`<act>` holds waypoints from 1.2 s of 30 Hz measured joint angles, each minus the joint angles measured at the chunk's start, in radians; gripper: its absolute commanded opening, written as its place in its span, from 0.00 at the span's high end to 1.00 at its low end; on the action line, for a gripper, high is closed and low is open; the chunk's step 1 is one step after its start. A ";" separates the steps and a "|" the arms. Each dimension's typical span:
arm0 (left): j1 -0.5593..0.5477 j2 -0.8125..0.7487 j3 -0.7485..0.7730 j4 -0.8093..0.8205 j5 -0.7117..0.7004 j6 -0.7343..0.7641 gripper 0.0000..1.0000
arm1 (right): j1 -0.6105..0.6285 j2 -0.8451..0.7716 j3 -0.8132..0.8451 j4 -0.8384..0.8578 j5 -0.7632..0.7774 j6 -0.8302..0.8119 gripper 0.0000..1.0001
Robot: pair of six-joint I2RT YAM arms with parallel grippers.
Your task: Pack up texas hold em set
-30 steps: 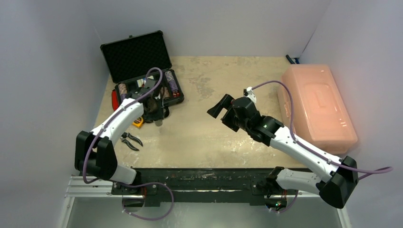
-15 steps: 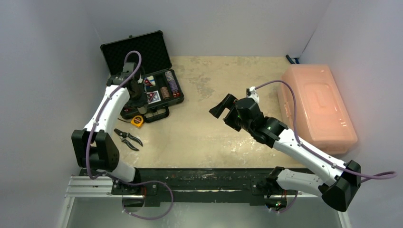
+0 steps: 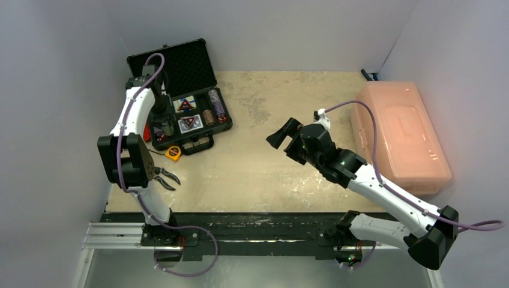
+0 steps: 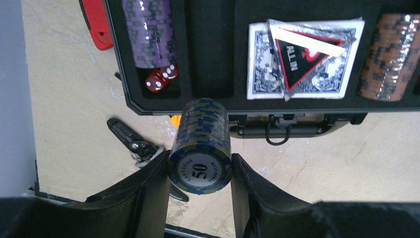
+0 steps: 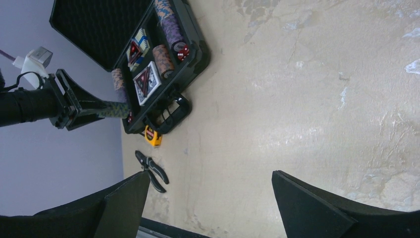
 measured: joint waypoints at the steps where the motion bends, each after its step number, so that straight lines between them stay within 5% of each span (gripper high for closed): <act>1: 0.005 0.018 0.017 -0.001 0.001 0.001 1.00 | 0.000 -0.002 0.000 0.000 0.000 -0.002 0.01; 14: 0.041 0.271 0.268 -0.057 0.028 0.023 1.00 | -0.004 -0.019 0.000 -0.023 0.031 -0.021 0.01; 36: 0.066 0.486 0.554 -0.132 0.059 0.023 1.00 | -0.027 0.022 0.036 -0.045 0.052 -0.066 0.01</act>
